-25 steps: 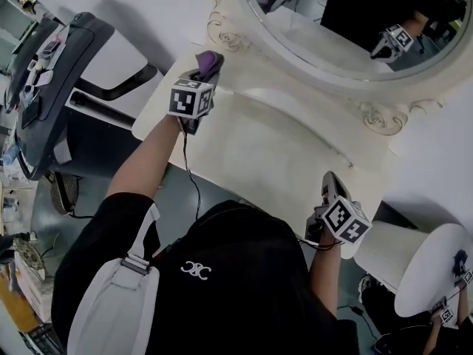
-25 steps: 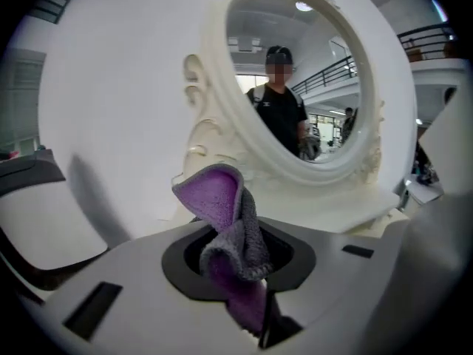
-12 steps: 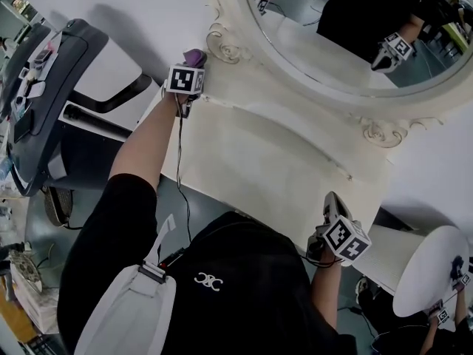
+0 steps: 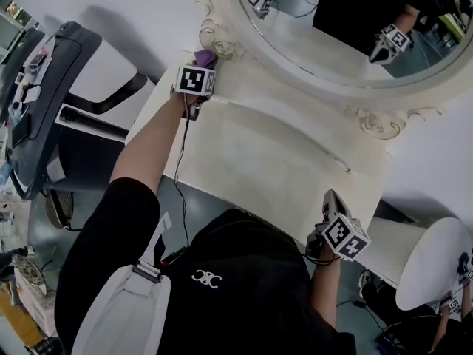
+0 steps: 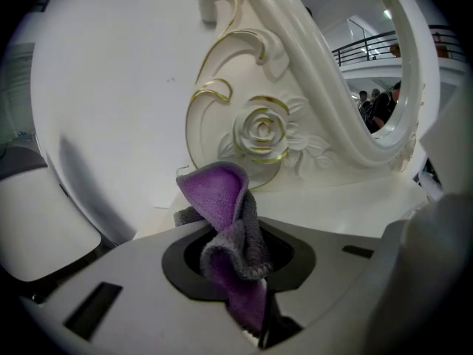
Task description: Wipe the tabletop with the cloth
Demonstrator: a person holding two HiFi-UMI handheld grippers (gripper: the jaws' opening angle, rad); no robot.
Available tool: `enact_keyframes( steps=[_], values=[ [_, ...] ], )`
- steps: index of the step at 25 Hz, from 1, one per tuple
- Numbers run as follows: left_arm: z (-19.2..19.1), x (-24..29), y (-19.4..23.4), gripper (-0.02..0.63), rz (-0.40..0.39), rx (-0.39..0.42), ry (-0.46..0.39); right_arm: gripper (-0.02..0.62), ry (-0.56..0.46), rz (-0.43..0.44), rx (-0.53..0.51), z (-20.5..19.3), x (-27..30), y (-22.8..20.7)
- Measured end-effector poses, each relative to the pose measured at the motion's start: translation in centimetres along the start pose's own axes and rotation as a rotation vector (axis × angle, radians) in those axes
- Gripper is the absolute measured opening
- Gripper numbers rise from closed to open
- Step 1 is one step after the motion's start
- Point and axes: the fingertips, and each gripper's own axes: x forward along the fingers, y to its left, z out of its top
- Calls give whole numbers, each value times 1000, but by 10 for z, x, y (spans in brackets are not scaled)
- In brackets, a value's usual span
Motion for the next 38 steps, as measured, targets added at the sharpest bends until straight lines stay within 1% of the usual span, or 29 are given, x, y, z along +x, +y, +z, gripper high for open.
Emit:
enact_keyframes(
  steps=[4,7,10,15,19,22,27,31,33,38],
  values=[
    [-2,-3,-36,84,-46,-4,4,12,4,1,-1,0,-6,-7],
    [-2,-3,-64,84,-46,22,10,12,-4,0,6,2,-12,-15],
    [0,-2,-98,84,-60,18,10,12,-8,-4,11,3,-18,-27],
    [2,1,-157,84,-74,44,-11,12,-16,-3,18,6,-30,-44],
    [2,-1,-201,84,-126,35,8,12,-10,-26,15,7,-41,-63],
    [3,-2,-238,84,-158,39,7,12,1,-41,35,3,-49,-76],
    [5,1,-292,84,-183,82,2,12,11,-81,60,-4,-62,-99],
    [6,-2,-327,84,-209,101,13,12,7,-91,89,-11,-73,-111],
    [4,-4,-352,84,-253,106,17,12,0,-104,96,-12,-79,-118],
    [-2,-13,-429,84,-363,159,16,12,-27,-130,121,-12,-95,-135]
  ],
)
